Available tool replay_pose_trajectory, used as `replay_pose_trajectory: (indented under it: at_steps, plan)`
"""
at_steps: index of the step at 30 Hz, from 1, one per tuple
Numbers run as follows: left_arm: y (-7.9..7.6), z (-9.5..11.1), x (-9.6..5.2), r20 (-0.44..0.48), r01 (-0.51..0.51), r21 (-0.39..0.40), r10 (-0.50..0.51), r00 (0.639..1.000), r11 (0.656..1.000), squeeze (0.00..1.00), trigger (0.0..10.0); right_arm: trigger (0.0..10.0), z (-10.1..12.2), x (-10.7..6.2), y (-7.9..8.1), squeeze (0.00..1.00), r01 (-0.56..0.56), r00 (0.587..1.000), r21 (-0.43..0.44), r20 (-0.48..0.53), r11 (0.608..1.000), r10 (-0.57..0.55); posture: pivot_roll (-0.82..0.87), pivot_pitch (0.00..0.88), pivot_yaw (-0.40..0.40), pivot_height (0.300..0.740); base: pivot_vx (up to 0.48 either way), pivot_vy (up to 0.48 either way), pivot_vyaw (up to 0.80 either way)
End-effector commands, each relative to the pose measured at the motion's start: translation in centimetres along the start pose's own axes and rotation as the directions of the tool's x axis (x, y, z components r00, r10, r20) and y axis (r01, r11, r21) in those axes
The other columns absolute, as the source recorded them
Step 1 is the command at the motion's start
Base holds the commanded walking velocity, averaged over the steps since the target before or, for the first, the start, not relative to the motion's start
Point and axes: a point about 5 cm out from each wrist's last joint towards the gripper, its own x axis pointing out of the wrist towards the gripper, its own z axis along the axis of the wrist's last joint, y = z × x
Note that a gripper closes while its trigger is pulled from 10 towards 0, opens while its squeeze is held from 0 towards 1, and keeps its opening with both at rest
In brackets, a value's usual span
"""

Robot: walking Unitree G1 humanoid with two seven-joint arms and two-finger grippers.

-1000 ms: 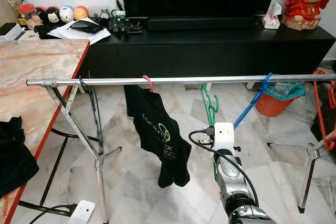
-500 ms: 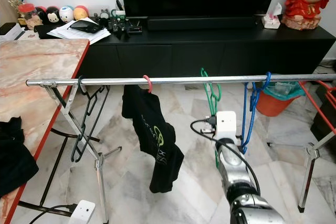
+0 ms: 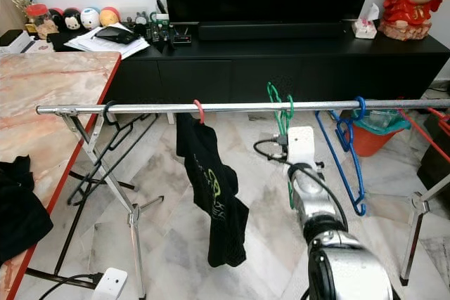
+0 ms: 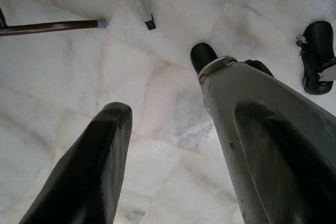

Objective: Hang hanger

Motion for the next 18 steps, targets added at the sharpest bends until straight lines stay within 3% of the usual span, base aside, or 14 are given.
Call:
replay_pose_trajectory:
  at_steps: [1, 9, 18]
  plan:
    - [0.0, -0.1, 0.0, -0.007, -0.005, 0.004, 0.005, 1.000, 1.000, 0.00, 10.0, 10.0, 0.6, 0.2, 0.1, 0.00, -0.005, 1.000, -0.010, -0.004, 1.000, 0.005, -0.14, 0.000, 0.003, 0.740, 0.000, 0.000, 0.00]
    - [-0.1, -0.1, 0.0, -0.008, -0.002, 0.004, 0.002, 1.000, 1.000, 0.00, 10.0, 10.0, 1.1, 0.6, 0.5, 0.00, -0.036, 0.998, -0.024, -0.054, 0.999, 0.035, -0.13, 0.000, 0.001, 0.740, 0.000, 0.000, 0.00]
    - [-0.1, -0.1, 0.0, -0.013, 0.005, 0.006, -0.005, 1.000, 1.000, 0.00, 10.0, 10.0, 0.2, 0.5, 0.6, 0.00, -0.029, 0.989, 0.046, -0.140, 0.999, 0.035, -0.13, 0.000, -0.001, 0.740, 0.000, 0.000, 0.00]
